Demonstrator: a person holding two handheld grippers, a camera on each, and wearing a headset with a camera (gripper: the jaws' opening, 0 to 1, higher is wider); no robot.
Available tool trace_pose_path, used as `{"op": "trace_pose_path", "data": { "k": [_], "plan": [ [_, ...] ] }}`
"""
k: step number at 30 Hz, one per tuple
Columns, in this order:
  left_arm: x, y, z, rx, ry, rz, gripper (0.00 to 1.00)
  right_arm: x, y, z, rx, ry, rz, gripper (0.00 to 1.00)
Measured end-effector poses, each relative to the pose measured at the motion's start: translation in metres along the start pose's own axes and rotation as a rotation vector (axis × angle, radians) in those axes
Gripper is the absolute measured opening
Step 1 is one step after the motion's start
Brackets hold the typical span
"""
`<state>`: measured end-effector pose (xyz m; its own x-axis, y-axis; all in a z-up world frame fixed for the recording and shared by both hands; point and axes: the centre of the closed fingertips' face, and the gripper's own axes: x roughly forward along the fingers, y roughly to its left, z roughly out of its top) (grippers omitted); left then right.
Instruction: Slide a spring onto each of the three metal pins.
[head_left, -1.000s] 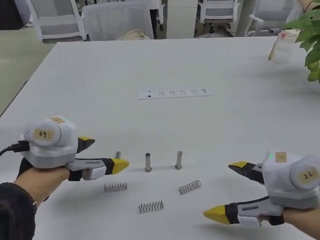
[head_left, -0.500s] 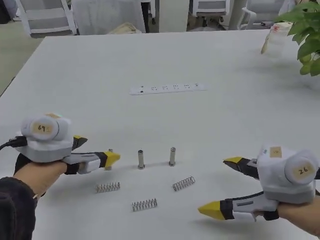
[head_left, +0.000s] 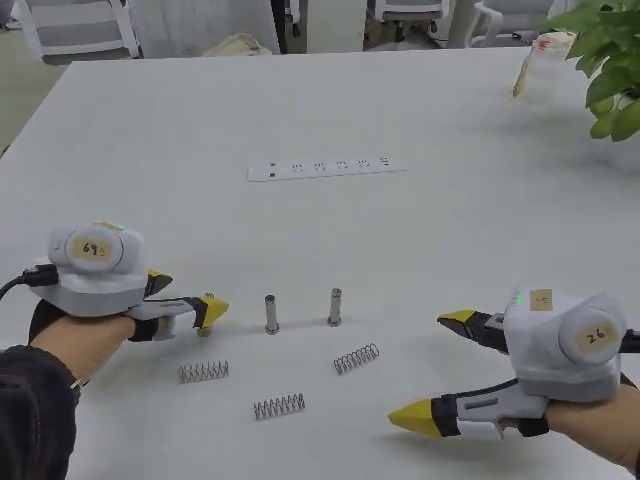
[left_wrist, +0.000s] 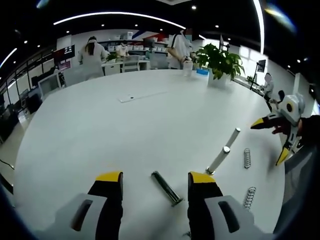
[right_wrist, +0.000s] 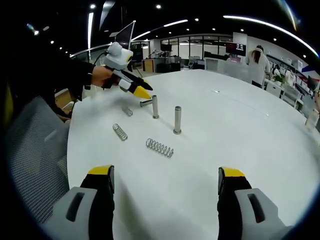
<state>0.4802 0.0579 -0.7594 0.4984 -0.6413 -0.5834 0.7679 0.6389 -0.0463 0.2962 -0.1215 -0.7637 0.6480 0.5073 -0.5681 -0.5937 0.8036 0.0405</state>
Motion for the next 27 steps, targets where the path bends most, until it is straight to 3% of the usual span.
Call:
{"op": "trace_pose_path", "data": {
  "k": [27],
  "plan": [
    [0.015, -0.003, -0.008, 0.017, 0.054, 0.017, 0.18, 0.001, 0.001, -0.003, 0.005, 0.008, 0.008, 0.84]
  ]
}}
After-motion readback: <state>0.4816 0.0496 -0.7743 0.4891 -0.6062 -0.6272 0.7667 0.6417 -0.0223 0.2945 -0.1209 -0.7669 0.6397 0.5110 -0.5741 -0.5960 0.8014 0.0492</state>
